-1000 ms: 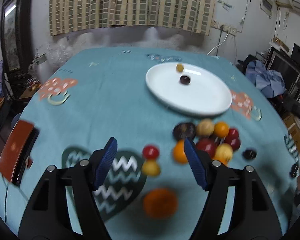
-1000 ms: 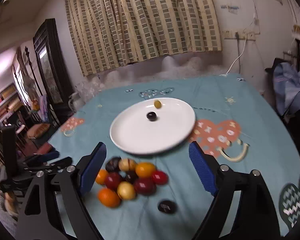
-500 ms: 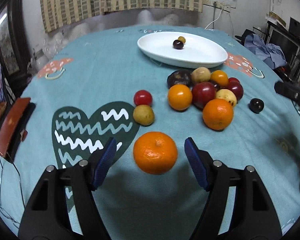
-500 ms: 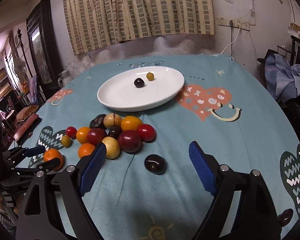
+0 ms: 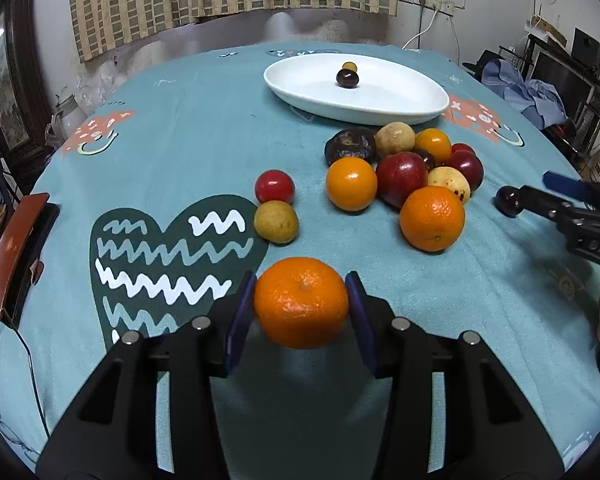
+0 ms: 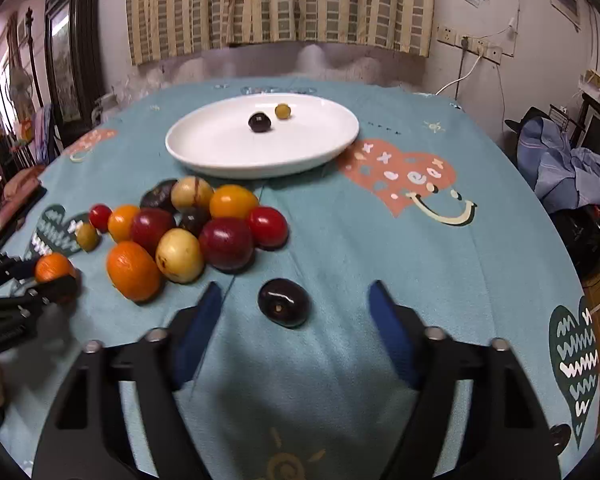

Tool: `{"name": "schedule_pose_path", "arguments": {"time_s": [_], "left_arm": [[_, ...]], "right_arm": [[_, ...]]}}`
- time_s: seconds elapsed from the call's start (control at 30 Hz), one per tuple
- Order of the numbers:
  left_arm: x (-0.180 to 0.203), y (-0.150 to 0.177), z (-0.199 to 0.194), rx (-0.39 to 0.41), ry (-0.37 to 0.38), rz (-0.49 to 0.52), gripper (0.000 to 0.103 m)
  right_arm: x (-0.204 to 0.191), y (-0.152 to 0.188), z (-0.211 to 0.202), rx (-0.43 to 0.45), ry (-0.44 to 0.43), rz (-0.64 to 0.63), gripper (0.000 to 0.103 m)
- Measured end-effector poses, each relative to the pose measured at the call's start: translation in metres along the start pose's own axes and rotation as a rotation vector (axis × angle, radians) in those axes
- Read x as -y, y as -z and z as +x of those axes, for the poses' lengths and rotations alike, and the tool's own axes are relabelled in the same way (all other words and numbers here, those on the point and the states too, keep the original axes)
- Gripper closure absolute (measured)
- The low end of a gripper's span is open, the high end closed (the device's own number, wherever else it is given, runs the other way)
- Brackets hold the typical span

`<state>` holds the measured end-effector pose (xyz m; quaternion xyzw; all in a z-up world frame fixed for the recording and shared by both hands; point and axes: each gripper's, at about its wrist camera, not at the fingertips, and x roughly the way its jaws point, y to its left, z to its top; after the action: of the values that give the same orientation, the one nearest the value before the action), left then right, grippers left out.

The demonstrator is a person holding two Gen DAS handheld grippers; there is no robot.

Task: Organize fruits
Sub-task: 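Grasp the mandarin with the left gripper while the right gripper grasps a dark plum, then carry the mandarin and dark plum to the plate and release them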

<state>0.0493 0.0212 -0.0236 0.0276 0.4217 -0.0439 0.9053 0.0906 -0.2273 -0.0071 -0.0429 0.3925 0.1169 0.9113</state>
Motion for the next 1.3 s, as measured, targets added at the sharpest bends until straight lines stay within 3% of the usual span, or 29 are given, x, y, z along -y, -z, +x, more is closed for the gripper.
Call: {"name": "schedule_pose_path", "arguments": {"time_s": [0.13,0.37,0.43,0.67,0.77,0.87,1.03,1.17,1.3], "left_arm": [[0.001,0.0,-0.001,0.002,0.001,0.002,0.057],[0.003,0.0,-0.001,-0.003,-0.002,0.007,0.057],[0.003,0.0,0.0,-0.003,-0.002,0.006,0.057],[0.003,0.0,0.0,-0.001,0.002,0.003,0.057],[-0.001,-0.006,-0.003,0.01,0.021,-0.023,0.057],[-0.005,-0.029,-0.008,0.023,0.028,-0.037,0.057],[0.005,-0.093,-0.008,0.086,0.014,-0.005,0.057],[0.018,-0.141,0.02,0.102,0.054,-0.027,0.057],[0.022,-0.166,0.058,0.066,0.07,-0.048,0.057]], "right_arm": [[0.004,0.0,0.008,-0.032,-0.016,0.009,0.05],[0.004,-0.003,0.02,-0.059,-0.044,0.012,0.058],[0.002,-0.003,0.024,-0.076,-0.061,0.007,0.069],[0.005,-0.002,0.021,-0.07,-0.08,0.037,0.072],[0.012,-0.007,0.006,-0.019,-0.111,0.077,0.072],[0.016,-0.022,-0.014,0.04,-0.141,0.102,0.072],[0.016,-0.078,-0.025,0.102,-0.151,0.087,0.072],[0.014,-0.111,0.009,0.096,-0.16,0.105,0.072],[0.013,-0.127,0.058,0.043,-0.158,0.137,0.072]]}}
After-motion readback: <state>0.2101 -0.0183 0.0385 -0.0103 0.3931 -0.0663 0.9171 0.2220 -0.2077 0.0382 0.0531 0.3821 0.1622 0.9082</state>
